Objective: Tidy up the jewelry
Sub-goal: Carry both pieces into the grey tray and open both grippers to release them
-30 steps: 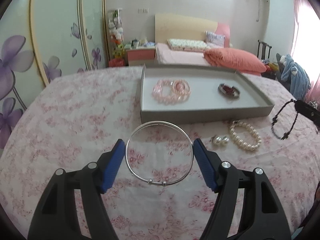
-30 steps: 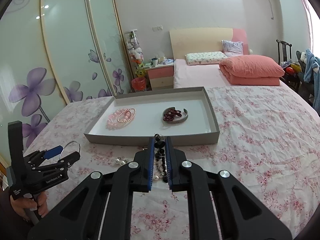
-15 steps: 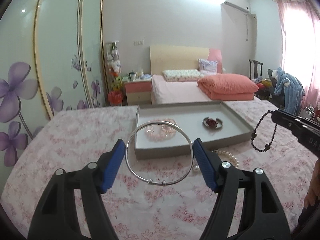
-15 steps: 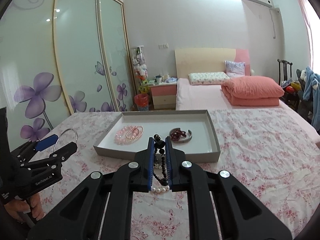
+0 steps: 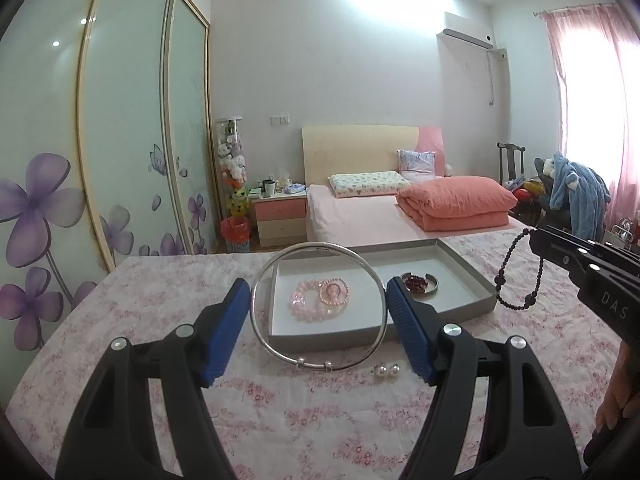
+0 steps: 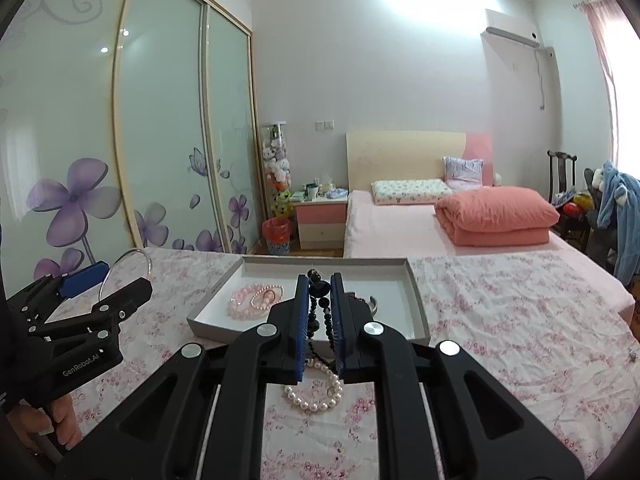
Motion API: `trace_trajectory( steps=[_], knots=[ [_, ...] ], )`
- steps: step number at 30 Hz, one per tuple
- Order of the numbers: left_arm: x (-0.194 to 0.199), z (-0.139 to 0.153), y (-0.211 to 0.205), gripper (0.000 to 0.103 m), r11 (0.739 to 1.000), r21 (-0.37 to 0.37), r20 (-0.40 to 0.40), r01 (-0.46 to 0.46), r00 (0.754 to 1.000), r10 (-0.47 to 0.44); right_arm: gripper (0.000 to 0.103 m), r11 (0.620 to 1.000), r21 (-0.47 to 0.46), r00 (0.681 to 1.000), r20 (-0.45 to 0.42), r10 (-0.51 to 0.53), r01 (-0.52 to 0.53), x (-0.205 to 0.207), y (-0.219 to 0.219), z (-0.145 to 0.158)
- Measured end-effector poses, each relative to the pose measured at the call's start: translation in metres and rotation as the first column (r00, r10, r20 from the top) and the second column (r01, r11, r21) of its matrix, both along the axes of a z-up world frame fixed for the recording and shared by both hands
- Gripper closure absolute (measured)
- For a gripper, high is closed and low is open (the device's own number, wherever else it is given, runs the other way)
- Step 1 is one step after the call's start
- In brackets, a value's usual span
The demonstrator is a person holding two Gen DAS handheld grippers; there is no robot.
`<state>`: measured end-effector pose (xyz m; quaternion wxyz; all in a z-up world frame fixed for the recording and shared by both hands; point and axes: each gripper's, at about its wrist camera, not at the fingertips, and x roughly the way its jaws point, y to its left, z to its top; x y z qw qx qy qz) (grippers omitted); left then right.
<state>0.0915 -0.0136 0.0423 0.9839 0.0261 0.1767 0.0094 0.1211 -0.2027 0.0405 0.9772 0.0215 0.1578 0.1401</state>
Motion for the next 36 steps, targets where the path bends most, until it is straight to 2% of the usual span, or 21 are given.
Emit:
trace_trajectory(
  steps=[11,23,30,36],
  knots=[
    [0.001,0.008,-0.003,0.034,1.000,0.002,0.029,0.009,1.000,-0.009,0.091,1.000,0.004,0.999,0.050,-0.010,0.010,-0.001,-0.001,0.010],
    [0.011,0.011,-0.008,0.034,1.000,0.010,0.036,0.008,0.999,-0.009,0.091,1.000,0.009,0.997,0.068,-0.021,0.021,0.008,-0.002,0.013],
    [0.033,0.011,-0.012,0.034,1.000,0.021,0.034,0.007,0.999,-0.008,0.091,0.999,0.014,0.997,0.075,-0.031,0.030,0.023,0.000,0.015],
    [0.063,0.004,-0.011,0.034,1.000,0.020,0.010,0.006,1.000,-0.007,0.091,0.999,0.028,0.999,0.032,-0.036,0.035,0.053,0.000,0.008]
  ],
)
